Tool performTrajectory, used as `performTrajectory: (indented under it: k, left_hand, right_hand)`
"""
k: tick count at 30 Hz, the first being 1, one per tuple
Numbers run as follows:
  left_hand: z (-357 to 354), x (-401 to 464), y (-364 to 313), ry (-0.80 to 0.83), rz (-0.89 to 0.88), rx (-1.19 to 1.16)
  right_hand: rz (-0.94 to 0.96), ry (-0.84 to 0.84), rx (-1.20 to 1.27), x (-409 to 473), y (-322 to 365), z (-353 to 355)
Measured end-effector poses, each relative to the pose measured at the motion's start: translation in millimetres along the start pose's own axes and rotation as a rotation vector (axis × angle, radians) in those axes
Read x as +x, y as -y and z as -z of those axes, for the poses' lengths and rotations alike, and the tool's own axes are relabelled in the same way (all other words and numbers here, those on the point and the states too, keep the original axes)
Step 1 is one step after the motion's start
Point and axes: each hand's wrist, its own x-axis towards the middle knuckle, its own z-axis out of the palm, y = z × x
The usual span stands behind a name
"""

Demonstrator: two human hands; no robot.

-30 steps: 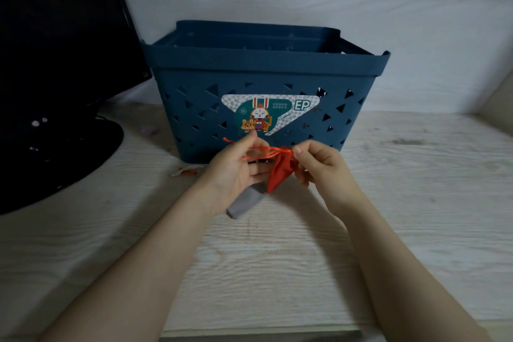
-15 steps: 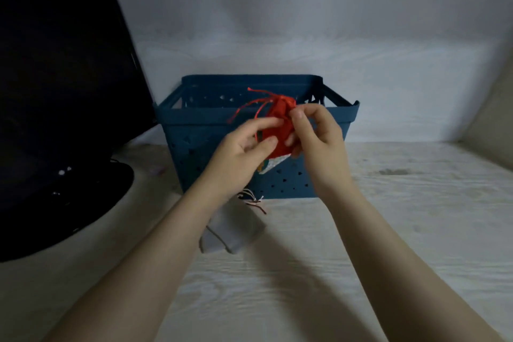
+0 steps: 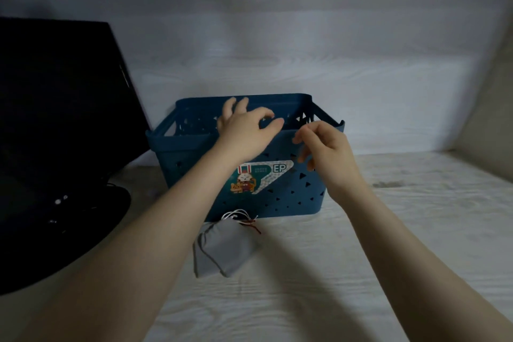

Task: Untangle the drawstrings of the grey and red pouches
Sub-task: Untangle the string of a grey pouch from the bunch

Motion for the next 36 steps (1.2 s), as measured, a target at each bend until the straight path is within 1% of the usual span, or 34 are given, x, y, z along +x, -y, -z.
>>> performTrajectory:
  k: [2, 4, 6, 7, 8, 9, 10, 11, 12, 13, 14, 16, 18, 21, 24, 29, 31, 33, 36]
  left_hand:
    - [-5, -8, 7, -0.101, -0.081, -0.034]
    - [-12, -22, 22, -0.265, -0.245, -0.041]
    - [-18, -38, 39, -0.412, -0.426, 0.065]
    - [-19, -47, 47, -0.425, -0.5, 0.137]
    - [-22, -55, 56, -0.391, -0.57, 0.203]
    - [-24, -61, 67, -0.323, -0.62, 0.238]
    - [-28, -66, 77, -0.226, -0.631, 0.228]
    - [-30, -72, 86, -0.107, -0.589, 0.188]
    - [-32, -78, 93, 0.014, -0.506, 0.134]
    - [-35, -83, 98, 0.13, -0.396, 0.11]
    - [-38, -89, 102, 0.22, -0.273, 0.134]
    - [-45, -96, 107, 0.269, -0.125, 0.237]
    - [-52, -103, 110, 0.248, -0.041, 0.297]
    - [-60, -108, 118, 0.27, 0.074, 0.352]
    - [-67, -113, 122, 0.252, 0.103, 0.413]
    - [-71, -117, 119, 0.119, 0.062, 0.4]
    - [-68, -117, 116, 0.044, 0.015, 0.315]
    - [-63, -113, 109, -0.013, -0.048, 0.175]
    - [-53, -108, 97, -0.014, -0.132, -0.009]
  right_hand:
    - [-0.009, 0.034, 0.003, -2, -1, -2]
    - [-0.012, 0.083, -0.026, -7, -3, -6]
    - [-0.01, 0.126, -0.072, -9, -5, -9]
    - [-0.015, 0.154, -0.098, -12, -6, -11]
    - [-0.022, 0.183, -0.123, -14, -8, -14]
    - [-0.031, 0.213, -0.152, -17, -10, -17]
    - [-0.041, 0.24, -0.182, -19, -12, -20]
    - [-0.054, 0.265, -0.208, -22, -14, -24]
    - [-0.068, 0.29, -0.229, -26, -18, -28]
    - [-0.081, 0.315, -0.245, -29, -21, -32]
    - [-0.095, 0.343, -0.261, -34, -25, -37]
    - [-0.112, 0.39, -0.284, -43, -32, -42]
    - [-0.12, 0.429, -0.317, -53, -38, -45]
    - [-0.12, 0.464, -0.373, -65, -47, -48]
    - [-0.116, 0.495, -0.415, -73, -53, -49]
    - [-0.122, 0.49, -0.446, -80, -57, -45]
    - [-0.124, 0.45, -0.443, -81, -59, -44]
    - [-0.133, 0.375, -0.434, -81, -62, -44]
    - [-0.133, 0.317, -0.367, -78, -62, -43]
